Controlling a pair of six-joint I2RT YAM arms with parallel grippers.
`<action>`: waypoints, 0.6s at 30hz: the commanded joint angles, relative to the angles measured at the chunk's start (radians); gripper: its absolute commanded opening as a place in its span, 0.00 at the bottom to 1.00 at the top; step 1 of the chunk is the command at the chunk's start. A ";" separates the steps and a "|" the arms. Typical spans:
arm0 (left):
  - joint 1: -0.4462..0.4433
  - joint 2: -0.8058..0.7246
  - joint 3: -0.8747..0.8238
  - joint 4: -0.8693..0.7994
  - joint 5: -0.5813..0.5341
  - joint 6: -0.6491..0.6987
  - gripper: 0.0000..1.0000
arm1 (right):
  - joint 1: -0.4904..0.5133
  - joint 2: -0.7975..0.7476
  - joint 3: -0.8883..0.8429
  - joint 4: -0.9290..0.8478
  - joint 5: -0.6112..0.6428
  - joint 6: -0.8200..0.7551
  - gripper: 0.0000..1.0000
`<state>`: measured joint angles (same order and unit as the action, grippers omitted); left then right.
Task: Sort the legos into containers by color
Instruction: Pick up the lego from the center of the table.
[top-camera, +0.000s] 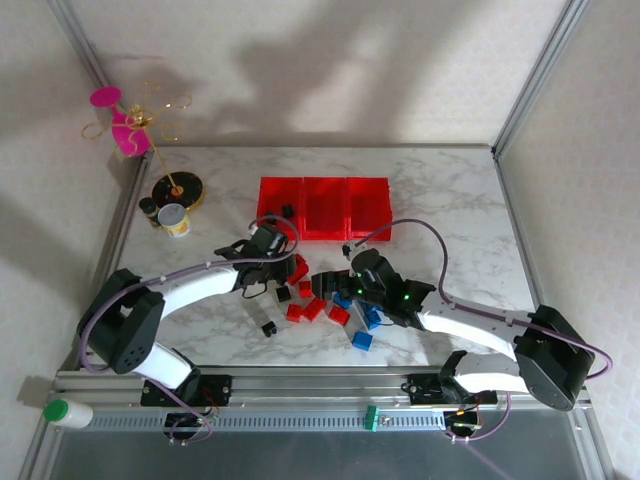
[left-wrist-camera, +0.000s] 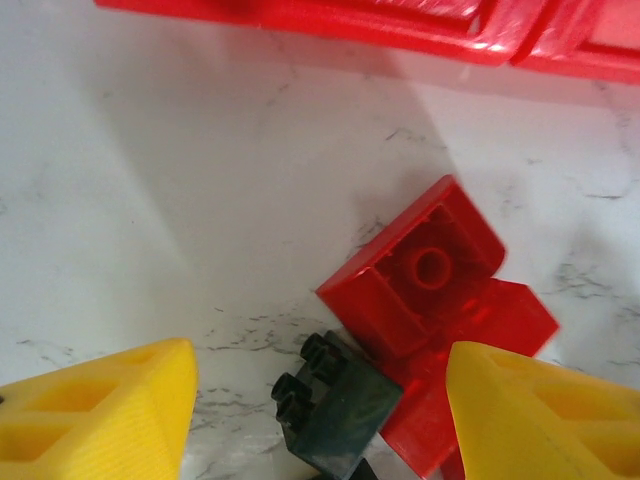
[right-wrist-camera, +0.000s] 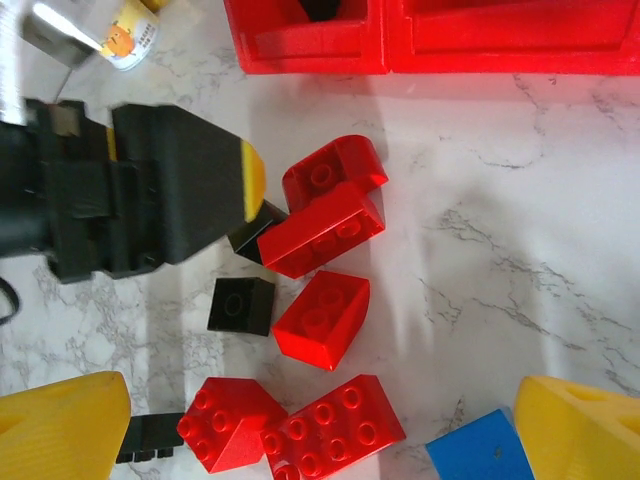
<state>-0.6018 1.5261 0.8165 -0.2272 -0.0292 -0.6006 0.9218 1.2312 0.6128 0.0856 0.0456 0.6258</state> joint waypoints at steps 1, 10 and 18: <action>-0.015 0.016 -0.003 0.038 -0.016 -0.049 0.68 | 0.010 -0.021 -0.010 0.008 0.030 0.013 0.99; -0.023 0.046 -0.023 0.023 -0.052 -0.042 0.68 | 0.011 -0.006 -0.008 0.010 0.032 0.010 0.99; -0.022 -0.001 -0.079 0.002 -0.087 -0.047 0.64 | 0.010 0.005 -0.001 0.009 0.032 0.003 0.99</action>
<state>-0.6186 1.5509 0.7708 -0.1894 -0.0727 -0.6369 0.9218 1.2293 0.6128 0.0856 0.0593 0.6254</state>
